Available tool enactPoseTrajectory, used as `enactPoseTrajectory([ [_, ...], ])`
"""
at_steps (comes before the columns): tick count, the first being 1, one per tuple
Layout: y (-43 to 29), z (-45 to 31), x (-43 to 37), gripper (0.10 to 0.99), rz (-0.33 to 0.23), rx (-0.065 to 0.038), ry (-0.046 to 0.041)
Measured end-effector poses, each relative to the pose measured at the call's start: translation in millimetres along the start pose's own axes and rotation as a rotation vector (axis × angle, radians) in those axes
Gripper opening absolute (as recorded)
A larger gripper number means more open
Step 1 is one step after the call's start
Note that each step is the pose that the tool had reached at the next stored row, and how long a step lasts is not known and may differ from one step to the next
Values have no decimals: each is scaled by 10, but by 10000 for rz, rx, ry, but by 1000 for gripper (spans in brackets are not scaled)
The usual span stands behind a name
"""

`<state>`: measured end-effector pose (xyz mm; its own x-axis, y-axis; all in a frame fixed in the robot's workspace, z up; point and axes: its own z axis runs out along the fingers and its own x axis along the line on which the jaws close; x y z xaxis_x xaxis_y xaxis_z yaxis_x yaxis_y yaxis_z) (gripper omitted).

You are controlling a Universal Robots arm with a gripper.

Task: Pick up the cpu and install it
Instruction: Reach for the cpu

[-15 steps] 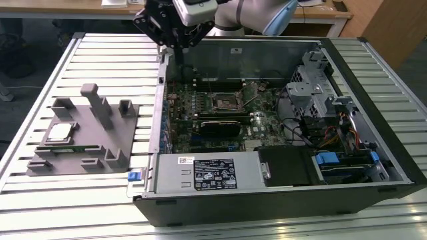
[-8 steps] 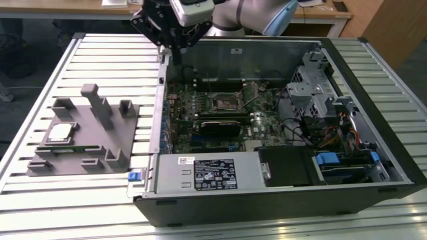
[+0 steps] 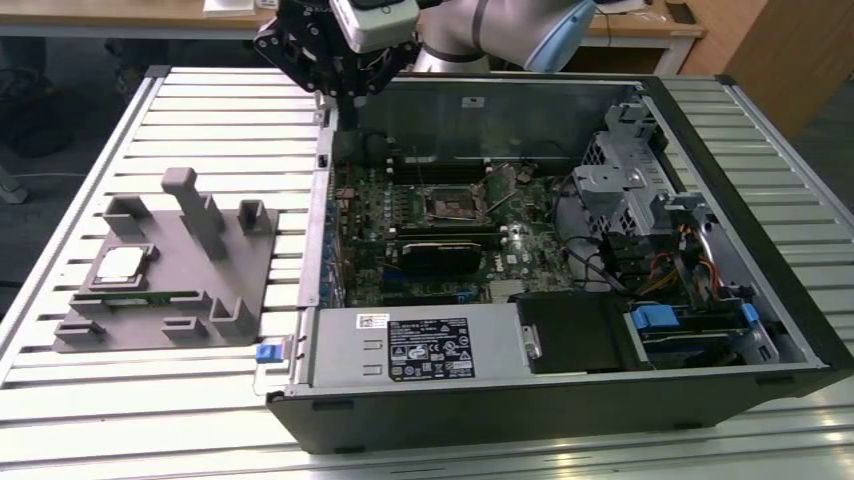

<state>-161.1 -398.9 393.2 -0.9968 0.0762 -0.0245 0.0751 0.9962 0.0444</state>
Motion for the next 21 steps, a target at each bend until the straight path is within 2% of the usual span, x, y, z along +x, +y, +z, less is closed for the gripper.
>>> enactPoseTrajectory([
  [21, -11, -2, 144, 106, 0, 0, 0],
])
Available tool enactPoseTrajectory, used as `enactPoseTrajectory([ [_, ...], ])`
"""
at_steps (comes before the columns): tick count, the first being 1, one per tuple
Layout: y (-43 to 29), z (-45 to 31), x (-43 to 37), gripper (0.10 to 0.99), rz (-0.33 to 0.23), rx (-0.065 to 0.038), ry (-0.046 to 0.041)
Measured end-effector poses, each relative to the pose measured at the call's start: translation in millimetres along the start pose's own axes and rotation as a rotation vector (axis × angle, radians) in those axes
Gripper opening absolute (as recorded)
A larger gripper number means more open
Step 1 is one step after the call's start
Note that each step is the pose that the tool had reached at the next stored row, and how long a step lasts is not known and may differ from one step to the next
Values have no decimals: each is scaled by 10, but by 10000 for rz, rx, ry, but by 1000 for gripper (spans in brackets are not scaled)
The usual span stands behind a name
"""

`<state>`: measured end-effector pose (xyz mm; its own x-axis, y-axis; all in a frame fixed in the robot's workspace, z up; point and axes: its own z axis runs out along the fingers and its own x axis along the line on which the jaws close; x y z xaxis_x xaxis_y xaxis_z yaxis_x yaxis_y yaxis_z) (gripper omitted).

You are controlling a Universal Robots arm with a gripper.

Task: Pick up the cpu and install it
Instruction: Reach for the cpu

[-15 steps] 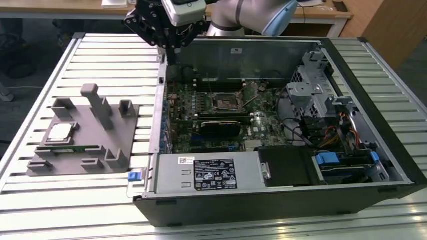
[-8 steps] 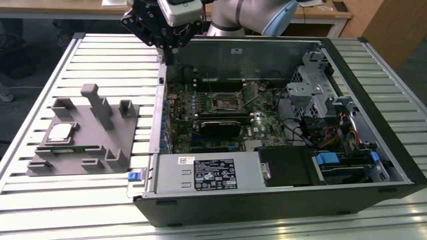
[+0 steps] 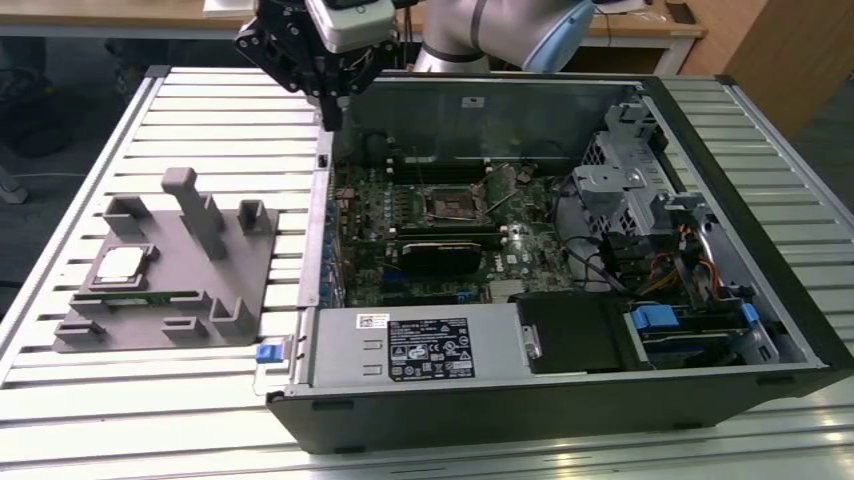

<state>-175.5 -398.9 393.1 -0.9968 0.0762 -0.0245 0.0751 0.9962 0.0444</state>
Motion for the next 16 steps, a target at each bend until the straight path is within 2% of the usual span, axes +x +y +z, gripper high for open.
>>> enactPoseTrajectory([
  [16, -9, -2, 118, 106, 0, 0, 0],
])
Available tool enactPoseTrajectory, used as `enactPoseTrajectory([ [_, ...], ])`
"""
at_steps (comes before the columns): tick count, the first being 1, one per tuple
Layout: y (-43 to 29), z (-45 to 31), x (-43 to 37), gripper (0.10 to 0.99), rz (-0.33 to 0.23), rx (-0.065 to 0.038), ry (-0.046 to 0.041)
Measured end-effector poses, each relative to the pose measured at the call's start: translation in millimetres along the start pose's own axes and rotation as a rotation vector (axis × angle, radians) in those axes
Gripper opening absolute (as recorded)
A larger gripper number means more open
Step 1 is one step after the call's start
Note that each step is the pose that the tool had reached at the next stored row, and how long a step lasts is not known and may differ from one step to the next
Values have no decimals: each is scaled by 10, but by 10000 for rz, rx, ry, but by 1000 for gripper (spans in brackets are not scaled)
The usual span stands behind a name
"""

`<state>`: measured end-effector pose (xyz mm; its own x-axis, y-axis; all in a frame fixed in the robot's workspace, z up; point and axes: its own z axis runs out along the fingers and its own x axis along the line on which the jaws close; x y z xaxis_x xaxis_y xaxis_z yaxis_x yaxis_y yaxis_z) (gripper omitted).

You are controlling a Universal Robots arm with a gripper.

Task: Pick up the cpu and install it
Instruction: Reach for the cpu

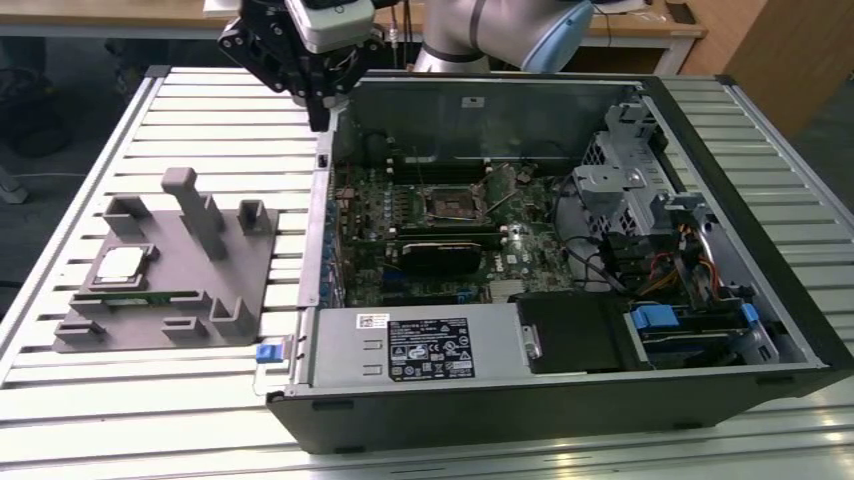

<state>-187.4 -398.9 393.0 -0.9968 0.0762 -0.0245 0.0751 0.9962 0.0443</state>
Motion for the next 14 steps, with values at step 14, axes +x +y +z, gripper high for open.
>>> enactPoseTrajectory([
  [14, -10, -2, 128, 106, 0, 0, 0],
])
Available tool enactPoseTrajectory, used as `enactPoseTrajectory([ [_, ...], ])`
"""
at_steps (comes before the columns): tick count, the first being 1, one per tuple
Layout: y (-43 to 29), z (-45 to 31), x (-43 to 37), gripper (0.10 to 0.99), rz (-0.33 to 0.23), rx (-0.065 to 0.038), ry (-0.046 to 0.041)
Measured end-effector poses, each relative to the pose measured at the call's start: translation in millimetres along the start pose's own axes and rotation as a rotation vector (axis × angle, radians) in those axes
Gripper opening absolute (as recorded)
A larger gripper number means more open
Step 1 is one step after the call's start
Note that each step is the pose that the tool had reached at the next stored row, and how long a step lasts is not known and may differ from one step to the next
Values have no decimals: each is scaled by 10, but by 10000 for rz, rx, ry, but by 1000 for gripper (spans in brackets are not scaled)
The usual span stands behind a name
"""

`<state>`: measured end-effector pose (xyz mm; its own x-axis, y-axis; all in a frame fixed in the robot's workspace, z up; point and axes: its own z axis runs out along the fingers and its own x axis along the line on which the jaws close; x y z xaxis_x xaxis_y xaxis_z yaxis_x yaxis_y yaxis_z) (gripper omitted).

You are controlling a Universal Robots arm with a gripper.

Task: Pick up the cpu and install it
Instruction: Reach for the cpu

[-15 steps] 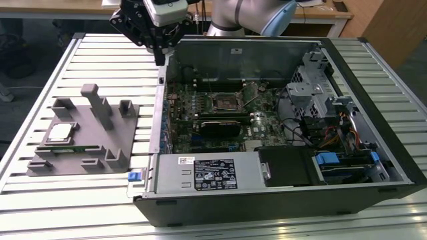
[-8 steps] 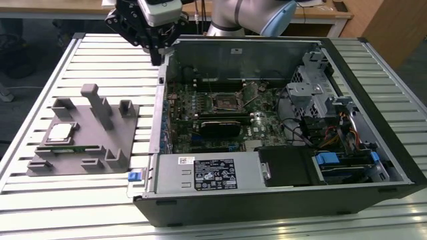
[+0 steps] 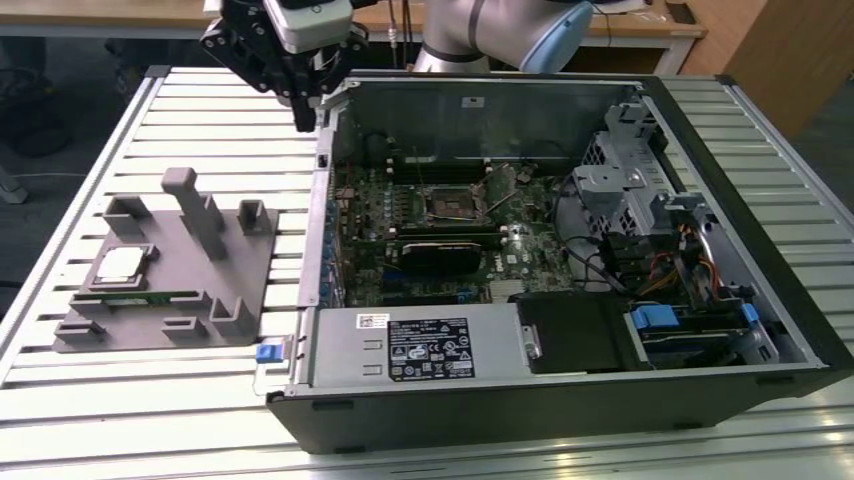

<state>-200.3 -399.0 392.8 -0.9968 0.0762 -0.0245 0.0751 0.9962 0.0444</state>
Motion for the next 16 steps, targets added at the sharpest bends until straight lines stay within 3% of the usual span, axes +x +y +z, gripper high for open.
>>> enactPoseTrajectory([
  [16, -10, -1, 133, 106, 0, 0, 0],
])
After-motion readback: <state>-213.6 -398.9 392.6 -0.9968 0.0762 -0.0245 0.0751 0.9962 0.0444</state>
